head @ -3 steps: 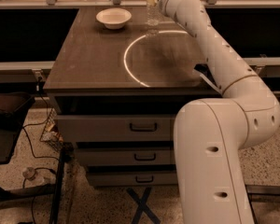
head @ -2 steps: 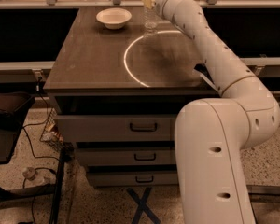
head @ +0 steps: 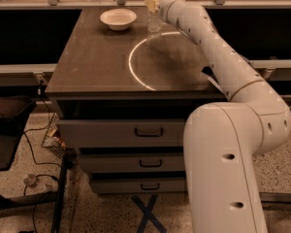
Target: Move water bottle near paper bowl
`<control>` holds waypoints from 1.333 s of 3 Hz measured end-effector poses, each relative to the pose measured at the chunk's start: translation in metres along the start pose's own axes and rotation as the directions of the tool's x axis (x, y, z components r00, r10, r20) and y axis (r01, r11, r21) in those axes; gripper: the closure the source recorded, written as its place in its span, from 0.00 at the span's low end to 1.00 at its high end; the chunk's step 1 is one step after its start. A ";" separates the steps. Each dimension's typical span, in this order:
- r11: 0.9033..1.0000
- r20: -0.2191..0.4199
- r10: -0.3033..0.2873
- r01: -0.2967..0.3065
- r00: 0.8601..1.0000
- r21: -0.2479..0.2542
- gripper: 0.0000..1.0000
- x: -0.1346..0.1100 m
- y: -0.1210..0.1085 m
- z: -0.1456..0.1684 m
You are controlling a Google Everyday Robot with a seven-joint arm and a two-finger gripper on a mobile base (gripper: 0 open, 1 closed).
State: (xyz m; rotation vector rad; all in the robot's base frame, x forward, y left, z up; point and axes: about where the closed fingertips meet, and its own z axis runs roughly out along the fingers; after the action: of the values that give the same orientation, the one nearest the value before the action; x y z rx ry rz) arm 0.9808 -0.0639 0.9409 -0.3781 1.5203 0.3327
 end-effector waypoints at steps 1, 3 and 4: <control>1.000 -0.001 0.000 0.000 1.000 -0.003 0.84 0.001 0.002 0.001; 1.000 -0.002 0.001 -0.001 1.000 -0.005 0.36 0.002 0.004 0.003; 1.000 -0.003 0.002 -0.002 1.000 -0.008 0.13 0.003 0.007 0.004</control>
Offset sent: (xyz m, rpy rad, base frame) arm 0.0002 0.0023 -0.0008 -0.0003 0.0009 0.0025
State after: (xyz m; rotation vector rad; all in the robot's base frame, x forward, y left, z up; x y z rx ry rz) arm 0.9817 -0.0563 0.9380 -0.3840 1.5225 0.3399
